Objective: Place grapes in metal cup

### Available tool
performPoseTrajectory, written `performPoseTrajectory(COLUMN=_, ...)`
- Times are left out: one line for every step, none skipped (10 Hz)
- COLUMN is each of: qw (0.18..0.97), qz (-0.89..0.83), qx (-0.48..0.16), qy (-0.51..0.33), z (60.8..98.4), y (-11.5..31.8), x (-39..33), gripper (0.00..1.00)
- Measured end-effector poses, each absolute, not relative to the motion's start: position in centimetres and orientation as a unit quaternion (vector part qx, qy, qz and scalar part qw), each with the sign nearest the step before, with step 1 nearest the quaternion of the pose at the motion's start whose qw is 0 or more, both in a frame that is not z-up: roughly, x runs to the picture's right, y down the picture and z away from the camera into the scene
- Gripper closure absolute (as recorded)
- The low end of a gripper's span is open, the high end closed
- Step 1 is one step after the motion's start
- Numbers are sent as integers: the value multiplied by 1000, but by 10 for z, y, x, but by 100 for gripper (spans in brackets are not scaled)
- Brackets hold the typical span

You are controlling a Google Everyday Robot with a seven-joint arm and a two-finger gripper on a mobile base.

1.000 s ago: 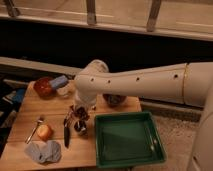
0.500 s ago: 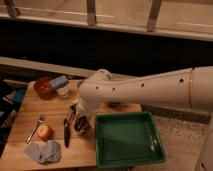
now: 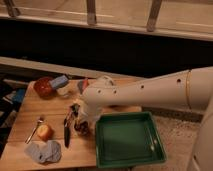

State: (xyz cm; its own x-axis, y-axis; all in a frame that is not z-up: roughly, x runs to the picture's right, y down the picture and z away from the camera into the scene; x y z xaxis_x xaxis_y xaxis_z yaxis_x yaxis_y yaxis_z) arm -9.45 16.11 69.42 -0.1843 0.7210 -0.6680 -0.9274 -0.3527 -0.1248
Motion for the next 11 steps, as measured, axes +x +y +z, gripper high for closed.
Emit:
performPoseTrajectory(qw=549, qz=750, qx=-334, qy=157, z=701, y=159, x=-99, gripper=100)
performPoseTrajectory(qw=553, qz=744, qx=-341, qy=157, z=709, y=157, x=-106, gripper=100)
performPoseTrajectory(qw=555, qz=738, qx=-349, qy=158, z=718, y=156, x=-110, gripper=99)
performPoseTrajectory(qw=555, qz=736, qx=-354, qy=159, z=724, y=155, x=-111, gripper=96)
performPoseTrajectory(qw=557, qz=729, qx=-365, qy=158, z=732, y=155, x=-117, gripper=86)
performPoseTrajectory(qw=559, qz=721, qx=-376, qy=159, z=741, y=156, x=-124, gripper=75)
performPoseTrajectory(qw=561, qz=714, qx=-387, qy=159, z=747, y=157, x=-131, gripper=65)
performPoseTrajectory(qw=562, qz=711, qx=-392, qy=160, z=751, y=157, x=-134, gripper=57)
performPoseTrajectory(qw=564, qz=706, qx=-397, qy=162, z=753, y=157, x=-136, gripper=46)
performPoseTrajectory(qw=565, qz=703, qx=-401, qy=162, z=755, y=156, x=-138, gripper=37)
performPoseTrajectory(qw=567, qz=700, qx=-402, qy=162, z=756, y=155, x=-139, gripper=32)
